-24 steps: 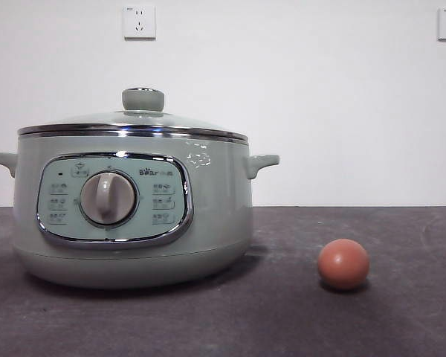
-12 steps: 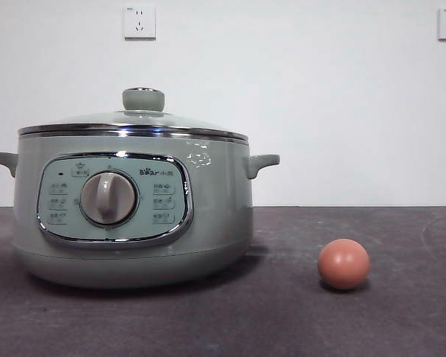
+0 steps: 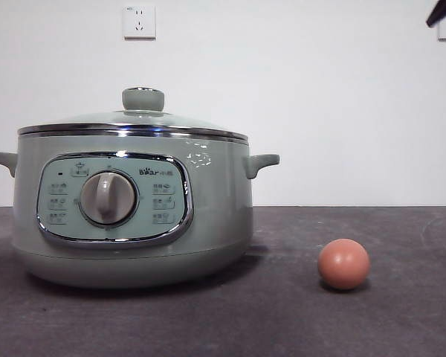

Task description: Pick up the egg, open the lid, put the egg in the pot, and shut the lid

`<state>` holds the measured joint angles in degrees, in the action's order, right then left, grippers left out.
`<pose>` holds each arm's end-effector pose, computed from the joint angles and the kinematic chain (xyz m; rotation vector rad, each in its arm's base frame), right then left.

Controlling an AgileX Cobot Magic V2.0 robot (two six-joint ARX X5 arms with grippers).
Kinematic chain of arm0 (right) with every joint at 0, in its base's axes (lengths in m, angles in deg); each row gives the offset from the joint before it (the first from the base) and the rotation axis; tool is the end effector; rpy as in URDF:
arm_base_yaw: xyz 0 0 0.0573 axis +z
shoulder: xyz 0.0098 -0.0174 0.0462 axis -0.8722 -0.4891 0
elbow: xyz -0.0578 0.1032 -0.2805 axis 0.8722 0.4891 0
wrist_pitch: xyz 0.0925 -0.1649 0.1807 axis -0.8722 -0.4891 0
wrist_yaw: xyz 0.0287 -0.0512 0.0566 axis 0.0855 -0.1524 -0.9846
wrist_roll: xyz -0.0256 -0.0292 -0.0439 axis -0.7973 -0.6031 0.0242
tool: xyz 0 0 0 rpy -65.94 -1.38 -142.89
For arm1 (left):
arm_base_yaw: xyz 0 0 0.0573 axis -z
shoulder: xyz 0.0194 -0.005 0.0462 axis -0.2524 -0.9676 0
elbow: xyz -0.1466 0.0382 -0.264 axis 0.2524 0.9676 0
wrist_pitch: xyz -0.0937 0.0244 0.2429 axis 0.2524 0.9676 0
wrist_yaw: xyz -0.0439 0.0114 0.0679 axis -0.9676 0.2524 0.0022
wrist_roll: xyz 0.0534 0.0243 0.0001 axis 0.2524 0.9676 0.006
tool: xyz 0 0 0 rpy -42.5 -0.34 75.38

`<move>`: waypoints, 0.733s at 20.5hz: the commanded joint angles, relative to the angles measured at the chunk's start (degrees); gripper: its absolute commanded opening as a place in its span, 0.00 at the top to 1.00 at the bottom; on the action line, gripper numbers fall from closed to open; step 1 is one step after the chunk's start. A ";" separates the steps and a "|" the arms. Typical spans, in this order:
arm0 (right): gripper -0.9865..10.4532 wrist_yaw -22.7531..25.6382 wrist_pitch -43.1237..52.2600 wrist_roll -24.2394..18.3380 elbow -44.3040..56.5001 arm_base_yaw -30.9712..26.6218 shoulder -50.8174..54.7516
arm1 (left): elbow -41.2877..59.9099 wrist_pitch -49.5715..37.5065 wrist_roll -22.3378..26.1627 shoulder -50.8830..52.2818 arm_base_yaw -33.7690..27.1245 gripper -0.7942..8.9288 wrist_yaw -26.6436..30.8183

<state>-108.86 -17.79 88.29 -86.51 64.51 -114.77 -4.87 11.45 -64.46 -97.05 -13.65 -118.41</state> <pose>0.1470 0.0265 0.3389 0.3310 0.6773 0.4480 0.1201 -0.0199 0.3499 -0.3484 0.3114 -0.4779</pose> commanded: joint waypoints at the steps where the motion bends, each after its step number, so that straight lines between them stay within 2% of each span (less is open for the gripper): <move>1: 0.42 0.13 -0.24 -0.02 -0.17 2.01 -0.72 | -0.13 -2.29 0.76 -0.44 0.74 0.53 -0.22; 3: 0.42 1.88 -0.83 2.99 -0.20 5.49 -2.40 | -0.13 -2.58 0.76 -0.46 1.01 0.53 -0.04; 6: 0.43 9.01 -2.32 6.29 -0.22 12.94 -7.48 | -0.13 -2.58 0.79 -0.46 1.01 0.53 0.00; 9: 0.45 12.50 -2.64 9.94 -0.59 21.00 -15.93 | -0.13 -2.58 0.81 -0.46 1.01 0.53 0.13; 11: 0.45 17.31 -2.64 10.88 -1.60 25.57 -21.92 | -0.13 -2.58 0.81 -0.46 1.01 0.53 0.13; 15: 0.45 23.56 -2.29 13.33 -5.57 29.40 -33.68 | -0.13 -2.58 0.81 -0.46 1.01 0.53 0.11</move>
<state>-85.74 -20.04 100.36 -92.02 93.82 -147.89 -4.87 9.53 -64.37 -97.57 -12.77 -118.32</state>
